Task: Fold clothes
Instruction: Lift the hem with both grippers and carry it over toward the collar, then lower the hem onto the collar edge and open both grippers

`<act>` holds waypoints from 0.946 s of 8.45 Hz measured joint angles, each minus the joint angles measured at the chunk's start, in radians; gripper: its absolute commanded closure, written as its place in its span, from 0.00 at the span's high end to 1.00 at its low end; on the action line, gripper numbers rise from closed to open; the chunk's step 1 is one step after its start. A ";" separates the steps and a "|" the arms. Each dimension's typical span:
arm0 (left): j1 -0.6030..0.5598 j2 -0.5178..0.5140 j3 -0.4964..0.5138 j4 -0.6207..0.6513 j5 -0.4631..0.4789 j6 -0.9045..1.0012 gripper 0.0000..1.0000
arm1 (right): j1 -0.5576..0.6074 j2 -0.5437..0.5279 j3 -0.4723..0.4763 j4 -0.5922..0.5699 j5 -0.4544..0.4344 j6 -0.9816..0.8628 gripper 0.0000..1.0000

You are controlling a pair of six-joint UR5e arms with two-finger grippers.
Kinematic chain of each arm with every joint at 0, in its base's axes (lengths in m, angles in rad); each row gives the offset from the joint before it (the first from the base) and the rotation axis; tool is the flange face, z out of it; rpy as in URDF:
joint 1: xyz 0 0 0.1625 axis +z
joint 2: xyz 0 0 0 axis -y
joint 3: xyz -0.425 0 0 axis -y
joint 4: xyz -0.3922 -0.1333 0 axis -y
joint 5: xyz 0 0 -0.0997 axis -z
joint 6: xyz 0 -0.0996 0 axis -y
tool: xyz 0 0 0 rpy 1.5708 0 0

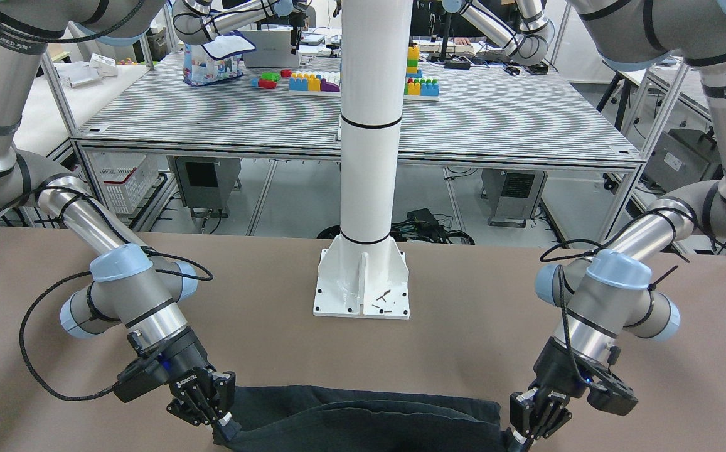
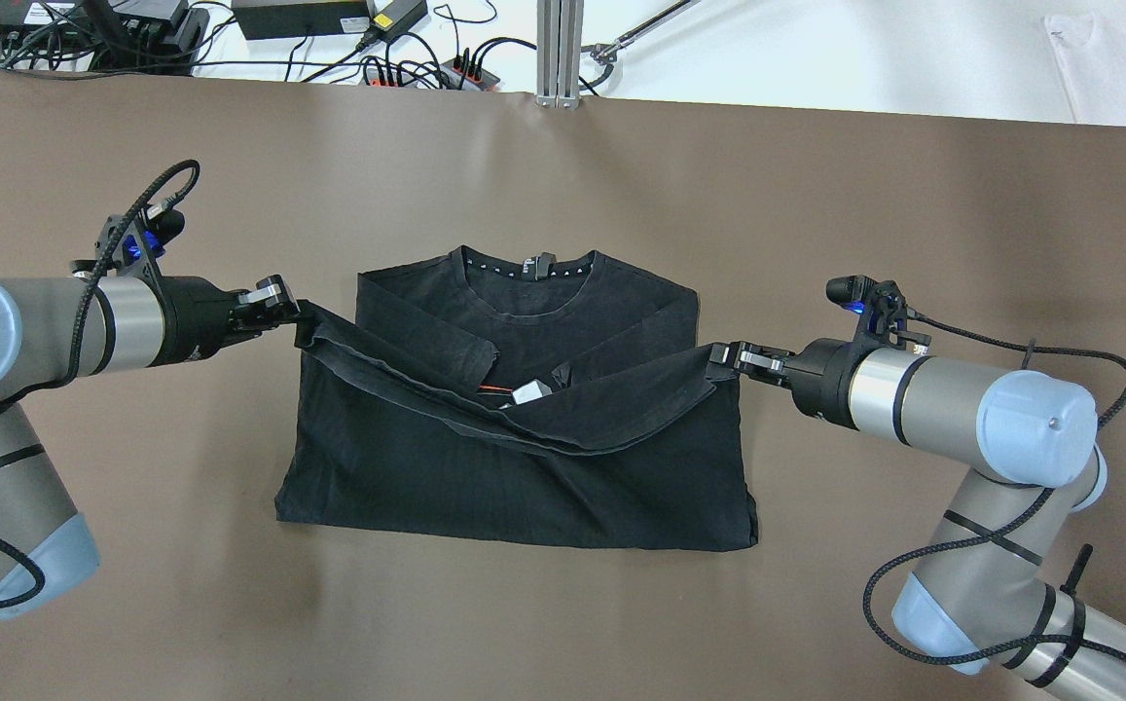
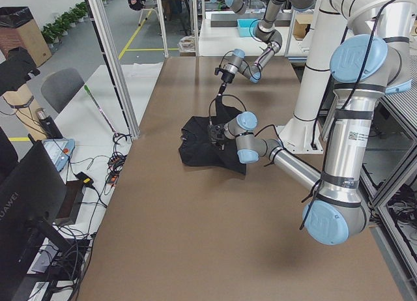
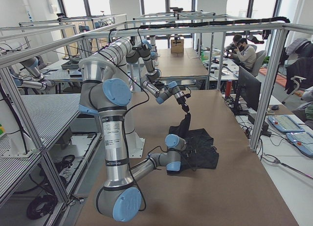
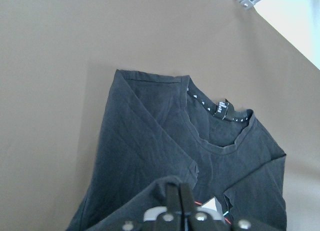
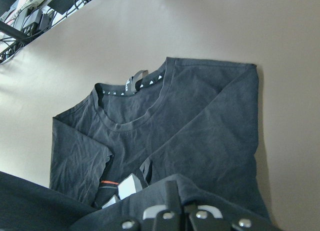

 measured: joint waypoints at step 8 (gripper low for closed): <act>-0.044 -0.118 0.256 -0.001 0.051 0.047 0.00 | 0.027 0.030 -0.121 -0.053 -0.128 -0.086 0.00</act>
